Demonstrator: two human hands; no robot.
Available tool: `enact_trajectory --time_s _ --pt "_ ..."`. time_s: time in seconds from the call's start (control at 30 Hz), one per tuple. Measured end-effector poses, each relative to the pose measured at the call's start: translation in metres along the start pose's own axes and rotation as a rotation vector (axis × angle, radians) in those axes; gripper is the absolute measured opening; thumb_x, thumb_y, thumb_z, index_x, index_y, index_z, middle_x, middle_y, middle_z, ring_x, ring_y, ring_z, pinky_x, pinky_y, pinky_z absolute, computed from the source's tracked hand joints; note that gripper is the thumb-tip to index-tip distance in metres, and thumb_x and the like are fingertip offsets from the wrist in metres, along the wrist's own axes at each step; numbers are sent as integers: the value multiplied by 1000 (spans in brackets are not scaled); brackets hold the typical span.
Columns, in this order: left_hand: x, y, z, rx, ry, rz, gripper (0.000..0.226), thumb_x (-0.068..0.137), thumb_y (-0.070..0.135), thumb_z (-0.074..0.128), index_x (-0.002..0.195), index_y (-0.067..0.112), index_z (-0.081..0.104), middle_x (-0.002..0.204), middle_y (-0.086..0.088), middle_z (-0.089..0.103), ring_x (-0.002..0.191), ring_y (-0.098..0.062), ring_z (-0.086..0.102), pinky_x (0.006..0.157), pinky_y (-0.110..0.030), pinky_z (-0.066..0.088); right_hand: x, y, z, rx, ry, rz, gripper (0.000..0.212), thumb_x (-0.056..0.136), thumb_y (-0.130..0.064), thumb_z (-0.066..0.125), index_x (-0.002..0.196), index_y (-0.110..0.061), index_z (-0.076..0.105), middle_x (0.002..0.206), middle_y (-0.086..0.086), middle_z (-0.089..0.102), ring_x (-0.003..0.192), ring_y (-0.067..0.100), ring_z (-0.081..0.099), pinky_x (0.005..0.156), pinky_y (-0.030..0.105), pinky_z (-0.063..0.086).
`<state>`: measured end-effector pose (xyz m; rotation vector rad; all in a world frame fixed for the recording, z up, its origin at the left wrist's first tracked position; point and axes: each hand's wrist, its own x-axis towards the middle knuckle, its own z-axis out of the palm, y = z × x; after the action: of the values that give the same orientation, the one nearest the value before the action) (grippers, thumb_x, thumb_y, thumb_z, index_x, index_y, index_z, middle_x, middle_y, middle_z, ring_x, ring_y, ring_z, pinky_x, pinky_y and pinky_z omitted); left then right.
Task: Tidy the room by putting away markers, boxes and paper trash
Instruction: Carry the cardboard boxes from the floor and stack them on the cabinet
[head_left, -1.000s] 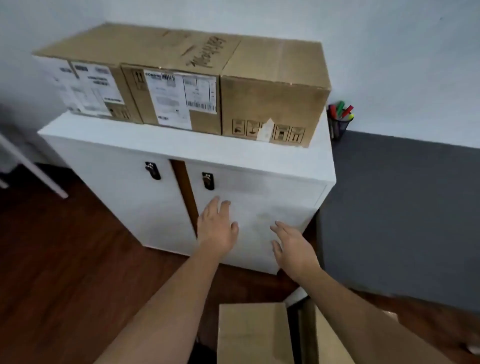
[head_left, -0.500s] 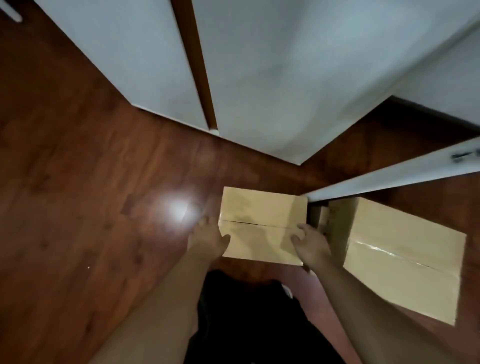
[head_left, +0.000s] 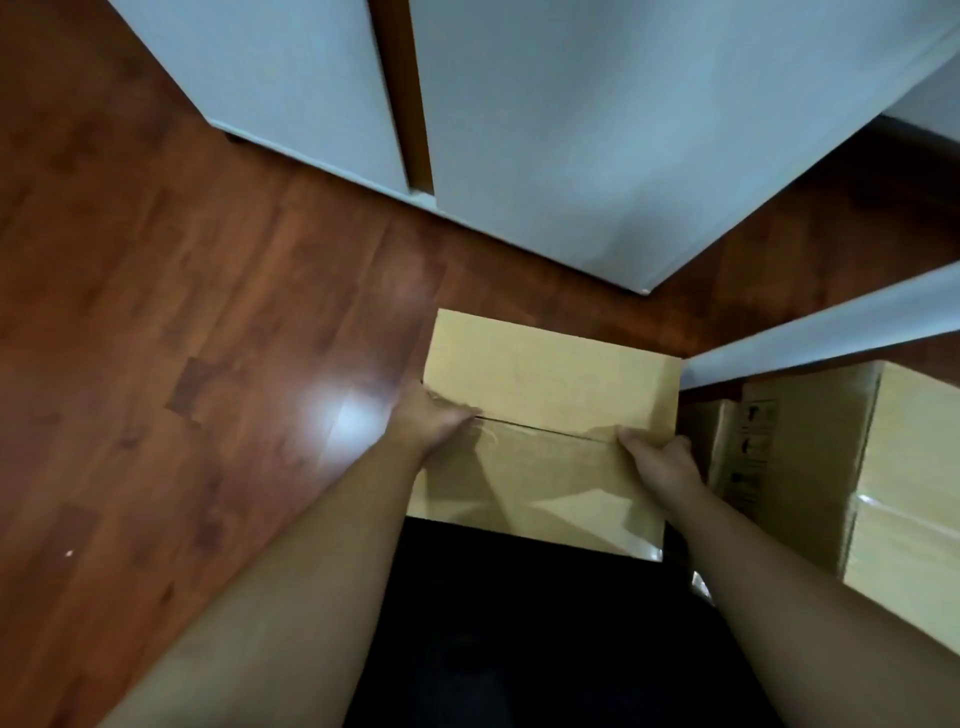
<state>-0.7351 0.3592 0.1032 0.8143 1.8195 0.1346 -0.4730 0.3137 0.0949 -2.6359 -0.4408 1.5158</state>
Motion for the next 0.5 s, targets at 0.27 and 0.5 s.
enact_trajectory --time_s 0.27,0.5 --pt "-143 90 -127 -83 302 12 66 67 34 77 120 13 44 121 -9 58 113 -31 55 92 -36 47 -177 -66 -50 50 -7 -254 85 81 -57 62 141 -9 26 139 11 47 126 34 47 102 42 40" --pt "-321 187 -271 -82 545 58 66 74 50 66 123 12 45 125 -14 58 117 -34 53 94 -39 45 -399 -160 -141 -188 103 -579 78 84 -66 46 130 -4 34 124 16 58 112 37 57 89 45 50"
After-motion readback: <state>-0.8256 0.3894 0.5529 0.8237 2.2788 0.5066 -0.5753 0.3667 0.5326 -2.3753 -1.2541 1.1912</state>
